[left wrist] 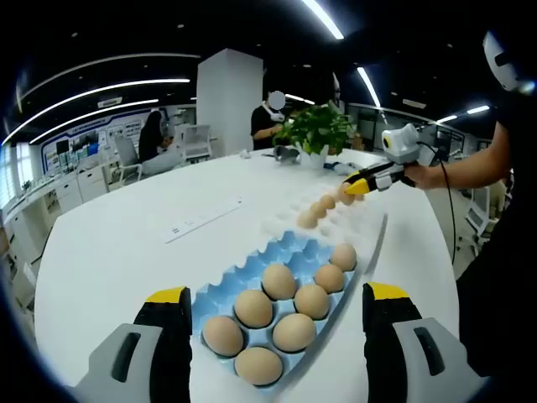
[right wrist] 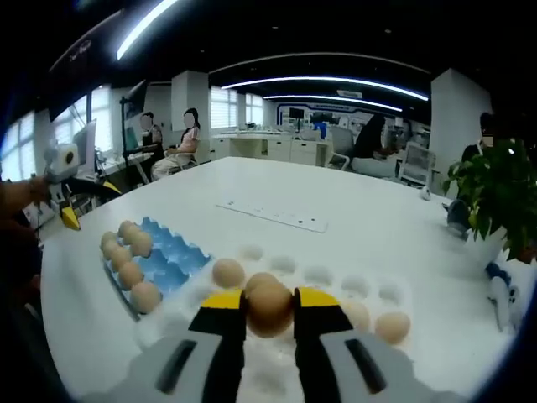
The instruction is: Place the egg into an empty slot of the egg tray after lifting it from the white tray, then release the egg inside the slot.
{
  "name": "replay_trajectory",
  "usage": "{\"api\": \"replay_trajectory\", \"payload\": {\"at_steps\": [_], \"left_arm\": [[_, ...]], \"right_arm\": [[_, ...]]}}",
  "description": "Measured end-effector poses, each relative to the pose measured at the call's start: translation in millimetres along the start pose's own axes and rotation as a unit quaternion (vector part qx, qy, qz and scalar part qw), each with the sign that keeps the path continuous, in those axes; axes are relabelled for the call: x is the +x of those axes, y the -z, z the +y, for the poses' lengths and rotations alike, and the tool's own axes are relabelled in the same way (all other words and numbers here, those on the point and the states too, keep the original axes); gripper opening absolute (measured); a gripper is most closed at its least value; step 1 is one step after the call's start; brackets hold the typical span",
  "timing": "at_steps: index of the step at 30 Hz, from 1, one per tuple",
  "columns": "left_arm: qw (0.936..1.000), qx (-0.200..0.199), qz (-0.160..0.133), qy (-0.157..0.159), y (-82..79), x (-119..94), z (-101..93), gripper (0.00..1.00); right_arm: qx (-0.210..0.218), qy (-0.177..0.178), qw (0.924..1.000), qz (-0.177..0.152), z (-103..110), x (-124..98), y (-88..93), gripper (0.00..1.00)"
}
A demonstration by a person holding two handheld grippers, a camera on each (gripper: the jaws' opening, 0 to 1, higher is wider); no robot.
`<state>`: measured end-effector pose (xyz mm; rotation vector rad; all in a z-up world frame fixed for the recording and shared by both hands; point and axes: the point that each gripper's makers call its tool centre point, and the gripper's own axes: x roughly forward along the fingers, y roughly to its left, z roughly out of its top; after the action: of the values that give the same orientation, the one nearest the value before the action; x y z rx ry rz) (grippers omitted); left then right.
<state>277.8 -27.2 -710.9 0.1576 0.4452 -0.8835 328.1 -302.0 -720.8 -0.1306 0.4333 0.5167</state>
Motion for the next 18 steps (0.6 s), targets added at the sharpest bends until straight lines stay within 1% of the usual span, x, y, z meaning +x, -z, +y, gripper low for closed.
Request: {"api": "replay_trajectory", "payload": {"at_steps": [1, 3, 11, 18], "left_arm": [[1.0000, 0.000, 0.001, 0.000, 0.5, 0, 0.1, 0.83], [1.0000, 0.001, 0.002, -0.001, 1.5, -2, 0.6, 0.84], [1.0000, 0.001, 0.001, -0.001, 2.2, -6, 2.9, 0.83], [1.0000, -0.002, -0.002, -0.001, 3.8, -11, 6.0, 0.83]], "right_arm": [[-0.001, -0.002, 1.0000, -0.002, 3, 2, -1.9, 0.20], [-0.007, -0.018, 0.9998, -0.005, 16, 8, -6.7, 0.20], [-0.015, -0.056, 0.9982, -0.014, 47, 28, -17.8, 0.20], [-0.026, -0.097, 0.9948, -0.013, 85, 47, -23.9, 0.20]]}}
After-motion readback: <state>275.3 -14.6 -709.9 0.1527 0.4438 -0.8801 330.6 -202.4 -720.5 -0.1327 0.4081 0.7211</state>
